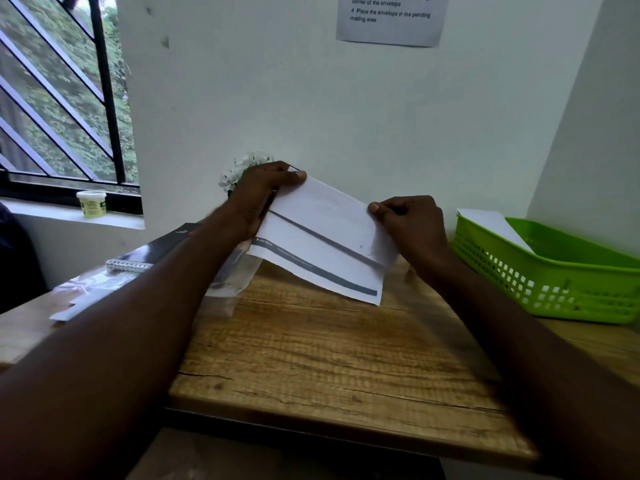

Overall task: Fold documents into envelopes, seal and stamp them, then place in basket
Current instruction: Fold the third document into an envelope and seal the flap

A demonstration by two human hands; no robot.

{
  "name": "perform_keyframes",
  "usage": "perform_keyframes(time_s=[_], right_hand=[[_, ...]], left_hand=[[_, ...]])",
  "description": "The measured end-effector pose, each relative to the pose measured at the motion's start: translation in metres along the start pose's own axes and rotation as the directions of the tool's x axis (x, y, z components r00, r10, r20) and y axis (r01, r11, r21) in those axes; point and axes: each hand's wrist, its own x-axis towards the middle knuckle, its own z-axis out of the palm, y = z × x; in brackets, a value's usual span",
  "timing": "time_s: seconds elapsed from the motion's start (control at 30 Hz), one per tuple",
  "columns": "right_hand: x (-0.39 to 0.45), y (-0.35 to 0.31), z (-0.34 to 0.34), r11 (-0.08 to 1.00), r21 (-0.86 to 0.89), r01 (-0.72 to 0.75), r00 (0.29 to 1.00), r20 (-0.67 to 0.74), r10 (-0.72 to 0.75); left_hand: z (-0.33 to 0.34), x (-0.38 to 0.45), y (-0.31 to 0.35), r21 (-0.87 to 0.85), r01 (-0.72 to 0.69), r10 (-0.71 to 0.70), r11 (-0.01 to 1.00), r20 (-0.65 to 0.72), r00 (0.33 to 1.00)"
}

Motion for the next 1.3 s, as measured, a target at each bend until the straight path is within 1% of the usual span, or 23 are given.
perform_keyframes(time_s=[0.1,0.2,0.3,0.37,0.43,0.47,0.53,0.6,0.67,0.87,1.07,1.2,1.27,1.3], right_hand=[[0.004,0.011,-0.004,0.992,0.015,-0.124,0.989,-0.077,0.125],[0.006,0.017,-0.004,0.977,-0.031,-0.211,0.969,-0.136,0.205],[0.006,0.017,-0.005,0.968,-0.101,-0.23,0.95,-0.241,0.2],[0.004,0.01,-0.008,0.967,-0.175,-0.187,0.948,-0.292,0.13],[0.004,0.004,-0.007,0.984,-0.16,-0.076,0.965,-0.26,0.032],[0.002,0.0,-0.007,0.989,-0.147,-0.017,0.976,-0.219,-0.016],[-0.003,-0.004,-0.004,0.983,-0.161,0.088,0.991,-0.089,-0.104],[-0.006,-0.005,0.001,0.976,-0.158,0.148,0.989,0.023,-0.146],[-0.007,-0.006,0.003,0.981,-0.124,0.15,0.987,0.078,-0.141],[-0.008,-0.009,0.004,0.979,-0.097,0.179,0.982,0.074,-0.172],[-0.006,-0.009,0.002,0.988,-0.075,0.137,0.99,0.043,-0.134],[-0.003,-0.005,0.0,0.994,-0.076,0.083,0.996,0.021,-0.081],[-0.003,-0.003,-0.002,0.995,-0.08,0.057,0.998,0.004,-0.057],[-0.002,-0.003,-0.003,0.996,-0.081,0.046,0.999,-0.001,-0.047]], left_hand=[[-0.005,0.001,0.0,-0.033,-0.007,0.006,0.999,-0.055,0.998],[-0.003,0.002,-0.002,-0.017,0.003,-0.004,1.0,-0.071,0.997],[-0.004,0.004,-0.004,-0.053,0.029,-0.033,0.998,-0.066,0.997],[-0.005,0.005,-0.002,-0.067,0.027,-0.031,0.997,-0.054,0.998],[-0.002,0.005,-0.002,0.032,-0.009,0.01,0.999,-0.036,0.999],[0.001,0.003,-0.002,0.075,-0.033,0.034,0.997,-0.011,0.999],[0.01,-0.001,-0.003,0.084,-0.055,0.052,0.995,0.038,0.998],[0.014,-0.003,-0.004,0.072,-0.067,0.062,0.995,0.059,0.996],[0.015,-0.003,-0.004,0.085,-0.081,0.075,0.993,0.076,0.994],[0.021,-0.006,-0.005,0.167,-0.117,0.095,0.979,0.135,0.986],[0.013,0.003,-0.005,0.091,-0.095,0.097,0.991,-0.019,0.995],[0.007,0.008,-0.008,0.014,-0.033,0.035,0.999,-0.109,0.993],[0.003,0.01,-0.009,-0.017,-0.023,0.021,1.0,-0.124,0.992],[0.001,0.01,-0.009,-0.014,-0.013,0.011,1.0,-0.101,0.995]])
